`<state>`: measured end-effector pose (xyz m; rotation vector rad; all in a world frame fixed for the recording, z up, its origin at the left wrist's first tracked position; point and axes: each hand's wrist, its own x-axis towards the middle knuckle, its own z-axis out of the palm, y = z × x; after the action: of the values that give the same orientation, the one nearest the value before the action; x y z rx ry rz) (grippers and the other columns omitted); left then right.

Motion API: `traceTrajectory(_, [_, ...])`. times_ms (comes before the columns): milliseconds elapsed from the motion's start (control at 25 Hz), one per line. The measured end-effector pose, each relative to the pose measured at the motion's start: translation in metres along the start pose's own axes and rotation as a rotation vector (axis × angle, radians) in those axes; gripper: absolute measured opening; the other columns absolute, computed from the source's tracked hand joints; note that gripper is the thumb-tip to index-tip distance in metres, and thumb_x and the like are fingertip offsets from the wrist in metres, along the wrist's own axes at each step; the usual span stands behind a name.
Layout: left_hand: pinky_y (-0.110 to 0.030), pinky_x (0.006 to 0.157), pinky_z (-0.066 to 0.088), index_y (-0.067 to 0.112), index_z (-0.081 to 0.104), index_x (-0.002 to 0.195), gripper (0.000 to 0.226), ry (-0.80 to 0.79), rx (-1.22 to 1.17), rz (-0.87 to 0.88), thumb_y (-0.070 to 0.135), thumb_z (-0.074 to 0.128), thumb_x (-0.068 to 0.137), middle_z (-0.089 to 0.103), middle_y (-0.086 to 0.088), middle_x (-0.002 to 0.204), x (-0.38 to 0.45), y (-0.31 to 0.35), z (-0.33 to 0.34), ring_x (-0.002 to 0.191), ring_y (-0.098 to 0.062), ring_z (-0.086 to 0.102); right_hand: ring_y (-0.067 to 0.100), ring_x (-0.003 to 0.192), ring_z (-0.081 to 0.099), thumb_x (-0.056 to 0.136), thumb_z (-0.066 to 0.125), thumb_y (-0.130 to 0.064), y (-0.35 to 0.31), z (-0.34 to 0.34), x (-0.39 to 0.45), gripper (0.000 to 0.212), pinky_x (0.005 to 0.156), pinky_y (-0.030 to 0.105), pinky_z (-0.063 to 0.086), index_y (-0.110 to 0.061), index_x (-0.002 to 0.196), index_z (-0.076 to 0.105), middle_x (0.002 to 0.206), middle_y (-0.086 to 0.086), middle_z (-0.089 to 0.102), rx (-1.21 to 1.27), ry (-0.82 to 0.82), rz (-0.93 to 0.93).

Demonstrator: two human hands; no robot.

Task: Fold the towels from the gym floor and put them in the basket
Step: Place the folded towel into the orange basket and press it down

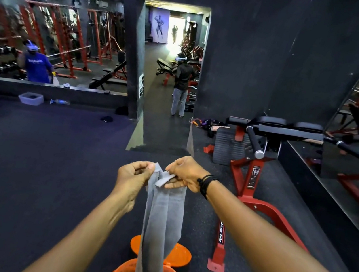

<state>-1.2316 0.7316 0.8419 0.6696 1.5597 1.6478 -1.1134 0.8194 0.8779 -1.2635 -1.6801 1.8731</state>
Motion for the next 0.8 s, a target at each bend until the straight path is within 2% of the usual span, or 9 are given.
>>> traceTrajectory(120, [-0.016,0.06,0.051,0.017,0.07,0.086,0.004,-0.068,0.266,0.231,0.013,0.071,0.084,0.074,0.0,0.083,-0.015,-0.001,0.005,0.08,-0.011,0.07,0.018,0.047,0.066,0.094,0.047,0.005,0.003,0.003,0.007,0.017,0.046,0.024,0.056,0.012,0.1,0.061,0.076,0.018,0.062,-0.056,0.003,0.032])
traceTrajectory(240, [-0.009,0.066,0.051,0.024,0.07,0.099,0.037,-0.196,0.462,0.384,0.012,0.085,0.067,0.073,0.012,0.086,-0.024,-0.004,0.003,0.081,0.006,0.068,0.015,0.047,0.065,0.094,0.046,0.005,0.007,0.0,0.009,0.014,0.047,0.023,0.056,0.008,0.09,0.059,0.077,0.016,0.062,-0.028,0.006,0.056])
traceTrajectory(320, [-0.006,0.069,0.049,0.019,0.073,0.104,0.044,-0.207,0.577,0.462,0.008,0.086,0.064,0.072,0.012,0.09,-0.022,-0.006,-0.003,0.083,0.011,0.065,0.015,0.052,0.068,0.095,0.045,0.003,0.008,-0.001,0.007,0.014,0.05,0.021,0.056,0.01,0.096,0.057,0.082,0.018,0.062,0.063,-0.052,0.068])
traceTrajectory(440, [-0.009,0.068,0.051,0.017,0.076,0.099,0.031,-0.181,0.581,0.514,0.008,0.082,0.07,0.074,0.01,0.089,-0.016,-0.003,-0.008,0.081,0.006,0.067,0.015,0.056,0.069,0.1,0.046,-0.025,0.009,-0.004,0.009,0.035,0.055,0.021,0.057,0.009,0.096,0.057,0.082,0.019,0.064,0.057,-0.126,0.024])
traceTrajectory(480, [-0.012,0.068,0.052,0.017,0.077,0.097,0.027,-0.169,0.554,0.5,0.008,0.08,0.072,0.075,0.01,0.087,-0.014,-0.001,-0.011,0.081,0.003,0.069,0.017,0.057,0.069,0.1,0.045,-0.034,0.01,-0.007,0.01,0.044,0.056,0.024,0.059,0.008,0.095,0.056,0.08,0.02,0.066,-0.032,-0.135,0.009])
traceTrajectory(560, [-0.02,0.072,0.054,0.02,0.077,0.091,0.021,-0.103,0.472,0.442,0.008,0.078,0.074,0.075,0.008,0.085,-0.005,0.004,-0.02,0.083,-0.004,0.07,0.018,0.057,0.069,0.098,0.046,-0.042,0.015,-0.015,0.011,0.044,0.059,0.03,0.06,0.001,0.093,0.055,0.075,0.018,0.069,-0.242,-0.164,-0.008])
traceTrajectory(640, [-0.025,0.075,0.055,0.026,0.075,0.084,0.022,-0.056,0.396,0.397,0.005,0.076,0.076,0.076,0.007,0.084,0.004,0.009,-0.03,0.083,-0.007,0.07,0.016,0.062,0.068,0.094,0.043,-0.055,0.023,-0.023,0.009,0.046,0.059,0.028,0.056,-0.01,0.092,0.055,0.075,0.008,0.072,-0.464,-0.279,-0.004])
traceTrajectory(720, [-0.024,0.077,0.054,0.024,0.073,0.083,0.022,-0.029,0.273,0.376,0.002,0.074,0.078,0.076,0.007,0.083,0.011,0.016,-0.038,0.081,-0.007,0.069,0.012,0.061,0.06,0.081,0.041,-0.075,0.034,-0.031,0.004,0.06,0.056,0.025,0.047,-0.018,0.086,0.061,0.074,-0.002,0.068,-0.861,-0.333,-0.004])
traceTrajectory(800, [-0.019,0.074,0.054,0.019,0.072,0.085,0.02,-0.012,0.186,0.38,0.0,0.072,0.08,0.075,0.009,0.08,0.018,0.026,-0.048,0.077,-0.003,0.068,0.015,0.063,0.052,0.07,0.057,-0.076,0.046,-0.042,0.004,0.062,0.058,0.027,0.042,-0.016,0.081,0.066,0.072,-0.002,0.059,-1.095,-0.351,-0.007])
